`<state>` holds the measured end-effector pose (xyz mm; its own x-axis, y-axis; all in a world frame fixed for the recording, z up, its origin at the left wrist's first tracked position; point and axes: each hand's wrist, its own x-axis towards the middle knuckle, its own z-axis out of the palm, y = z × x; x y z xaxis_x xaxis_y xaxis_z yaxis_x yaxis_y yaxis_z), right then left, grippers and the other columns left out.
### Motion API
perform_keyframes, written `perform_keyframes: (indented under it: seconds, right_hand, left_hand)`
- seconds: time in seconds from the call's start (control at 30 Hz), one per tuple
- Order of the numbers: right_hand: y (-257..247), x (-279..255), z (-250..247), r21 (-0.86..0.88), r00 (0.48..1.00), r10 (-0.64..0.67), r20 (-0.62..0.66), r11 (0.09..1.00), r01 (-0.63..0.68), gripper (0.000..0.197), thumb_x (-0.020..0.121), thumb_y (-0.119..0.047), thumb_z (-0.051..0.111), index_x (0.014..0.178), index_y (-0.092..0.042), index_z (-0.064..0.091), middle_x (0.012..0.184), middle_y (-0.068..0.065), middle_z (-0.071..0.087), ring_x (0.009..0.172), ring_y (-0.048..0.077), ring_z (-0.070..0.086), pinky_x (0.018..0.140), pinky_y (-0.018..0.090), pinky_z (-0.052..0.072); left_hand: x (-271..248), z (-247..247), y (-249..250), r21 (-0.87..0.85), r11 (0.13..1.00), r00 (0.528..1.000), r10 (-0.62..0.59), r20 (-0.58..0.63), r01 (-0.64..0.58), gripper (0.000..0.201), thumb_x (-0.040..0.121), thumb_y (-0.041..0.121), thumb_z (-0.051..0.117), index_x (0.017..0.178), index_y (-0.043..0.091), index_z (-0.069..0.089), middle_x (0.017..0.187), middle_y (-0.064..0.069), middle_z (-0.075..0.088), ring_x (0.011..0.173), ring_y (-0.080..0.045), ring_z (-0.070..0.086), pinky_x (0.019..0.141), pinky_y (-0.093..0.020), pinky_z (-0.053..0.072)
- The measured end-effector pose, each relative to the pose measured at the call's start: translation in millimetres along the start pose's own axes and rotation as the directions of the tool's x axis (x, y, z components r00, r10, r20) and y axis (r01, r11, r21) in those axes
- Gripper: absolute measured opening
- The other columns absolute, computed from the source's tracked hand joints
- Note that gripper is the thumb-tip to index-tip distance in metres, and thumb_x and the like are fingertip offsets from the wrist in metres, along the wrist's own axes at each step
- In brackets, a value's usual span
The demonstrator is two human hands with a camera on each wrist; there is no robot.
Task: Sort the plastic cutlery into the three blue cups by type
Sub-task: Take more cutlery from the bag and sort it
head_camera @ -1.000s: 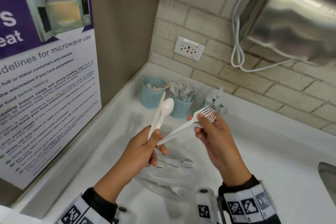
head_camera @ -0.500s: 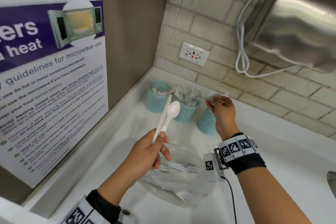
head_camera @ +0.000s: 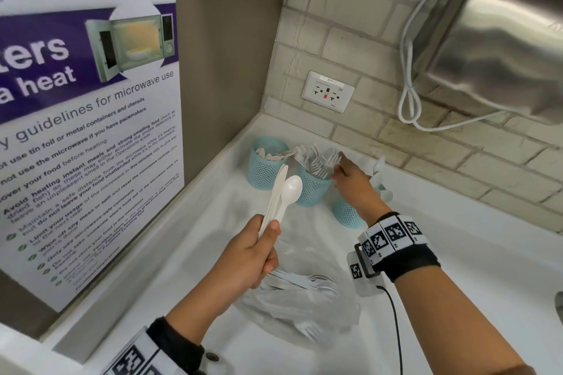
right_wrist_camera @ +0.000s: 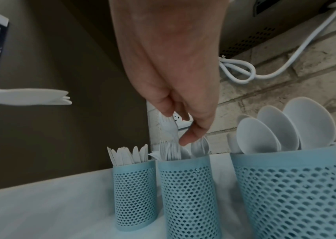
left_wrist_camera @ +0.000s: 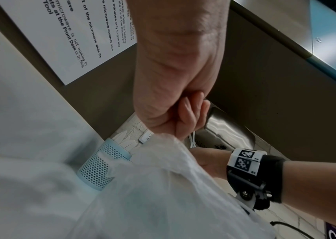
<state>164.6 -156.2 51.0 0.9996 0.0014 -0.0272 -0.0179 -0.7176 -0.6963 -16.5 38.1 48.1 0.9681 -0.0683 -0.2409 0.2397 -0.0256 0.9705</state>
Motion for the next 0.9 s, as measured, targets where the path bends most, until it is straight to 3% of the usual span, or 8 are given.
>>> perform_keyframes:
  seconds: [0.17,0.33,0.43,0.5,0.57,0.67,0.8,0.9]
  right_hand:
    - [-1,-5,1,-0.038,0.947,-0.176,-0.267,0.984,0.172,0.043,0.096,-0.025,0.054,0.138,-0.021,0.048,0.12,0.01,0.049,0.091,0.022,0.061,0.093,0.033,0.047]
    - [-5,-12,2,-0.096,0.857,-0.369,-0.361,0.928,0.359,0.017,0.088,-0.006,0.06,0.1,-0.016,0.067,0.097,0.002,0.058,0.077,0.014,0.06,0.077,0.027,0.051]
    - [-6,-9,1,-0.107,0.856,-0.347,-0.383,0.937,0.332,0.012,0.085,-0.005,0.062,0.093,-0.014,0.066,0.083,0.003,0.065,0.069,0.011,0.058,0.069,0.02,0.048]
    - [-6,-10,-1,-0.066,0.876,-0.287,-0.388,0.957,0.284,0.011,0.086,-0.005,0.062,0.095,-0.012,0.062,0.077,0.0,0.064,0.064,0.007,0.057,0.059,0.008,0.042]
    - [-5,-11,0,-0.062,0.905,-0.251,-0.344,0.967,0.245,0.015,0.088,-0.005,0.058,0.101,-0.011,0.063,0.085,0.002,0.069,0.072,0.012,0.062,0.059,0.007,0.038]
    - [-10,-19,5,-0.018,0.926,-0.219,-0.307,0.974,0.224,0.025,0.093,-0.021,0.057,0.116,-0.013,0.064,0.108,0.004,0.07,0.095,0.017,0.067,0.077,0.018,0.045]
    - [-20,-45,11,0.116,0.958,-0.207,-0.198,0.966,0.232,0.044,0.089,-0.047,0.059,0.12,-0.016,0.062,0.118,0.002,0.059,0.087,0.0,0.061,0.072,0.004,0.042]
    - [-22,-62,16,0.139,0.977,-0.18,-0.112,0.971,0.194,0.057,0.086,-0.056,0.056,0.131,-0.021,0.054,0.13,0.002,0.043,0.101,0.01,0.061,0.084,0.014,0.045]
  left_hand:
    - [-1,0,0,-0.002,1.0,1.0,0.004,0.006,-0.004,0.031,0.098,0.04,0.039,0.101,0.011,0.049,0.05,0.003,0.04,0.041,-0.008,0.03,0.041,-0.02,0.027]
    - [0,1,-2,0.001,1.0,1.0,0.002,0.014,-0.002,0.031,0.098,0.04,0.039,0.101,0.01,0.048,0.05,0.004,0.041,0.042,-0.008,0.031,0.042,-0.02,0.027]
    - [0,2,-2,-0.005,1.0,1.0,0.006,0.017,-0.005,0.029,0.098,0.04,0.039,0.1,0.013,0.051,0.05,0.004,0.042,0.041,-0.008,0.031,0.042,-0.02,0.028]
    - [0,3,-2,-0.016,1.0,1.0,0.014,0.015,-0.013,0.027,0.098,0.04,0.039,0.099,0.016,0.053,0.051,0.002,0.044,0.041,-0.009,0.032,0.042,-0.02,0.028]
    - [0,3,-2,-0.041,0.999,1.0,0.019,0.003,-0.019,0.027,0.098,0.038,0.04,0.098,0.015,0.054,0.052,0.0,0.047,0.041,-0.011,0.031,0.041,-0.02,0.027]
    - [0,1,-2,-0.073,0.997,0.999,0.021,-0.026,-0.023,0.027,0.099,0.036,0.041,0.097,0.014,0.056,0.051,-0.001,0.049,0.04,-0.011,0.03,0.041,-0.02,0.026]
    - [2,1,-4,-0.088,0.996,0.999,0.016,-0.039,-0.02,0.026,0.099,0.036,0.041,0.097,0.015,0.056,0.05,-0.001,0.05,0.04,-0.011,0.031,0.04,-0.02,0.026]
    - [3,4,-6,-0.077,0.997,1.0,0.009,-0.03,-0.011,0.026,0.099,0.036,0.041,0.098,0.015,0.056,0.051,-0.001,0.05,0.039,-0.01,0.032,0.04,-0.019,0.027]
